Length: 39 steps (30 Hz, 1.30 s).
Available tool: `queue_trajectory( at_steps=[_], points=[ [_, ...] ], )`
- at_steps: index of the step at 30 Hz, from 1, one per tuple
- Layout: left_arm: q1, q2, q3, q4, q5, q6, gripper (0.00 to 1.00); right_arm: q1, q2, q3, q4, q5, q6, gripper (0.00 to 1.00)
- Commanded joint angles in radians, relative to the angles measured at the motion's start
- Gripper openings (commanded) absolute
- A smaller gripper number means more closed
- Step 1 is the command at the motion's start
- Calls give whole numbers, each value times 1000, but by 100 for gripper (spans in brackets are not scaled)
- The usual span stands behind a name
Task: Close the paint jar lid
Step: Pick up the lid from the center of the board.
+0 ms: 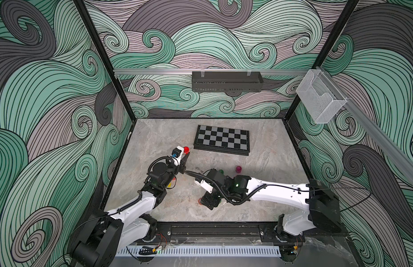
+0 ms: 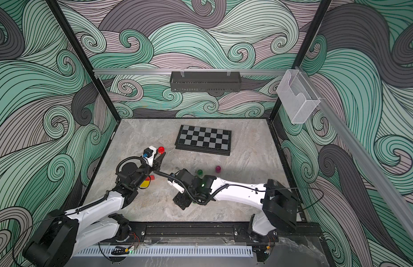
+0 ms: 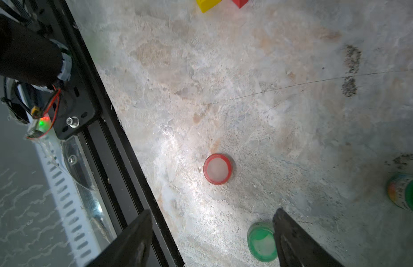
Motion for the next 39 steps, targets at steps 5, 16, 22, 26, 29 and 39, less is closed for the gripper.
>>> queue_trajectory(
  at_steps=[5, 16, 22, 26, 29, 39],
  points=[
    [21, 3, 18, 43, 23, -24, 29, 33, 115, 46, 58, 19, -14, 73],
    [25, -9, 20, 31, 27, -26, 29, 49, 210, 86, 63, 57, 1, 60],
    [25, -12, 18, 25, 27, -23, 29, 49, 237, 93, 60, 75, 8, 56],
    [25, -14, 19, 25, 30, -23, 29, 49, 248, 97, 59, 86, 18, 54],
    [26, -17, 20, 22, 30, -23, 29, 49, 258, 101, 60, 87, 24, 52],
    [27, -17, 18, 20, 33, -25, 29, 52, 283, 123, 51, 96, 27, 47]
  ],
)
